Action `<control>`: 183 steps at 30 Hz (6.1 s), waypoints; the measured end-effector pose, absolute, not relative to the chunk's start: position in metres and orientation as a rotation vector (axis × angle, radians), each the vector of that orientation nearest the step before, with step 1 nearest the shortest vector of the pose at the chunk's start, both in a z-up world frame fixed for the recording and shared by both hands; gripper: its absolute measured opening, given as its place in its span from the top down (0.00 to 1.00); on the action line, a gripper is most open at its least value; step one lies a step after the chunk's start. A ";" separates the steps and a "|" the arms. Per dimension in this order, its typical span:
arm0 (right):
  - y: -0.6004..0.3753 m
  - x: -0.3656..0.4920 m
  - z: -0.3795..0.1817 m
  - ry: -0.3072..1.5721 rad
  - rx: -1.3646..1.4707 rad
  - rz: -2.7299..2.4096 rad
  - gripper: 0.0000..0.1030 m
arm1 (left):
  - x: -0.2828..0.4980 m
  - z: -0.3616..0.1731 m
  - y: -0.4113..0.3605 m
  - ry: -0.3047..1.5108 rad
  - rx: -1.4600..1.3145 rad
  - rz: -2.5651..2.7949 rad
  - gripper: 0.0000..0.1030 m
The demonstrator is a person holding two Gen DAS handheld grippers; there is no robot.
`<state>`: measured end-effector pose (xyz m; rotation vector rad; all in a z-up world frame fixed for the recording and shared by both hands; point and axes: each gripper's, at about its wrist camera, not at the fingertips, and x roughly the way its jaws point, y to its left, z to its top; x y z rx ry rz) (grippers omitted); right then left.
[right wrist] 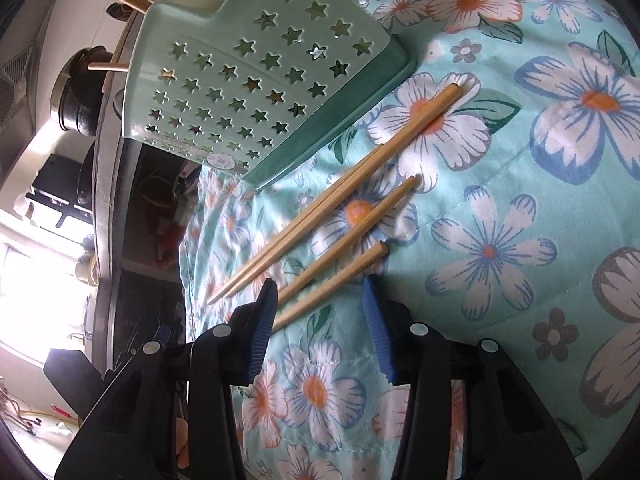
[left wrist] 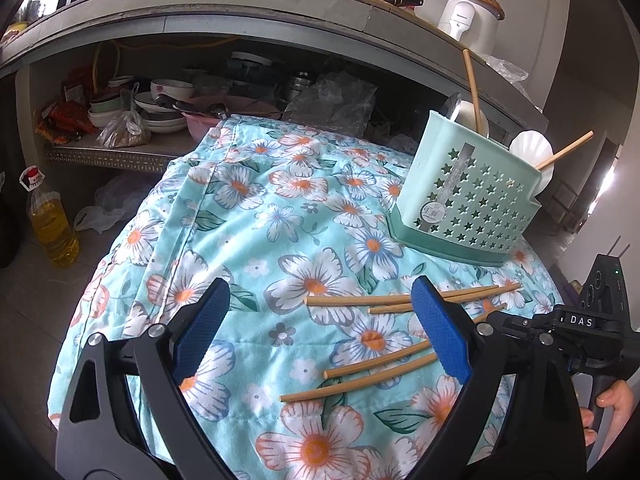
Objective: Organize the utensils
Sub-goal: 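Move both open grippers over the wooden chopsticks lying on the quilt, then grasp a wooden chopstick with the left gripper while the right grasps another chopstick, then drop the left gripper's chopstick into the mint holder while the right carries its chopstick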
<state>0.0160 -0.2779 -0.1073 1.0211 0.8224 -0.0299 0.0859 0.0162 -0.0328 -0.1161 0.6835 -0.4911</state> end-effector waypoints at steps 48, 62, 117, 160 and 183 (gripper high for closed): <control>-0.288 0.018 -0.095 0.917 0.913 0.085 0.76 | 0.058 -0.094 0.000 1.060 -0.528 -0.774 0.51; -0.304 0.011 -0.104 0.907 0.956 0.107 0.76 | 0.088 -0.120 0.025 1.117 -1.067 -0.454 0.73; -0.341 0.009 -0.129 0.778 1.289 -0.129 0.87 | 0.083 -0.107 0.086 1.029 -0.830 -0.567 0.87; -0.315 -0.069 0.050 0.318 0.525 -0.120 0.94 | 0.078 0.089 0.048 0.536 -0.463 -0.686 0.95; -0.313 -0.066 0.048 0.344 0.543 -0.101 0.94 | 0.125 0.161 -0.078 0.222 -0.354 -0.834 0.95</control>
